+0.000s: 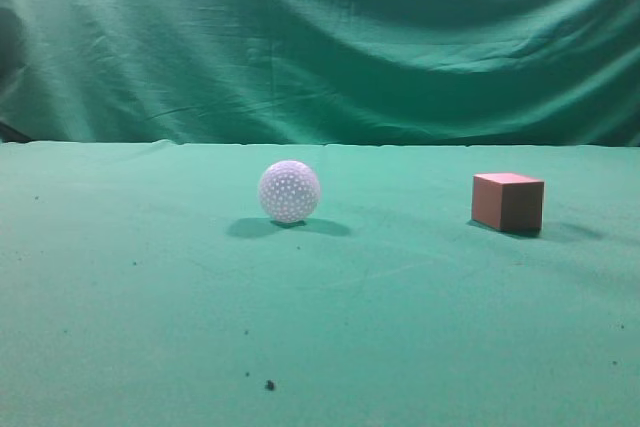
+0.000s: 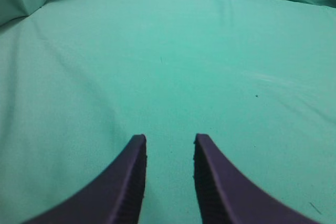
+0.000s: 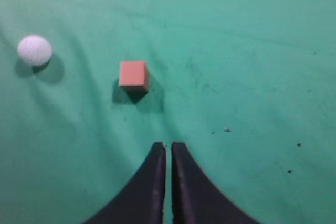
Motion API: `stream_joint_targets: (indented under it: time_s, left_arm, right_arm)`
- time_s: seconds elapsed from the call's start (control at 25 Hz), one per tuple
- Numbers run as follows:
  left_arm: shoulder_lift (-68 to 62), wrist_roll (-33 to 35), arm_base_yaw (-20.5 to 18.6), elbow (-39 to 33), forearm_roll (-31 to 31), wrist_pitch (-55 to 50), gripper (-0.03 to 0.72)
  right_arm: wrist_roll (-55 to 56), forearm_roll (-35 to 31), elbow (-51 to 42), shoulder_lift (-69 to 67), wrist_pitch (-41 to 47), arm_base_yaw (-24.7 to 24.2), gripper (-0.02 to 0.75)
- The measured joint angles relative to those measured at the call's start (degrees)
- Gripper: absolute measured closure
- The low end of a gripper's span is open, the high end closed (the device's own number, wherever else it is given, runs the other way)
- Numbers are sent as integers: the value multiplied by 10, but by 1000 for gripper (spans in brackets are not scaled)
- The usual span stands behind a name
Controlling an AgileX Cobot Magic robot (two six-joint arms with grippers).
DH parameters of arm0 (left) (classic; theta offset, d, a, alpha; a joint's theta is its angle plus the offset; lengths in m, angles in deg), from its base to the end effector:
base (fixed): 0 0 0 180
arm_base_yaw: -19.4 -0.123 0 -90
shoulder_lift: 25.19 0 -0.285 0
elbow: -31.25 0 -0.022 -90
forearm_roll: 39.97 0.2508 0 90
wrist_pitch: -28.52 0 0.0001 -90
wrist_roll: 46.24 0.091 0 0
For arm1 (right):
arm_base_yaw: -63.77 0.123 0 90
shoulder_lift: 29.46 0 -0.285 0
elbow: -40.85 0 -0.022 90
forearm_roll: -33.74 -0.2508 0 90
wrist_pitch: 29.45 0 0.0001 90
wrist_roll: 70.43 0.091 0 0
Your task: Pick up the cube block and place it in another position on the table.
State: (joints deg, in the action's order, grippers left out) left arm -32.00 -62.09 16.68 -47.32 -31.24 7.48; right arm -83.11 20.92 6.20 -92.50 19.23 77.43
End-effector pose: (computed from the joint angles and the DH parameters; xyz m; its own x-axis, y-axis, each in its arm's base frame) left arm 0.0522 0.0075 0.1735 -0.2628 -0.1463 -0.9537 -0.1361 0.9842 -0.1135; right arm 0.1643 0.0556 0.2911 -0.7768 -0.2620 -0.5727 -0.3812 0.9194 0.0965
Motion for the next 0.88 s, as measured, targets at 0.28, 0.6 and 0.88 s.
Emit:
stream_joint_targets:
  time_s: [0.28, 0.6, 0.88]
  left_arm:
    - [0, 0, 0, 0, 0, 0, 426]
    - [0, 0, 0, 0, 0, 0, 426]
    - [0, 0, 0, 0, 0, 0, 426]
  right_arm:
    - [83, 104, 44, -144, 15, 128, 738]
    - [83, 96, 89, -272, -38, 163, 380]
    - [85, 93, 133, -374, -80, 163, 190]
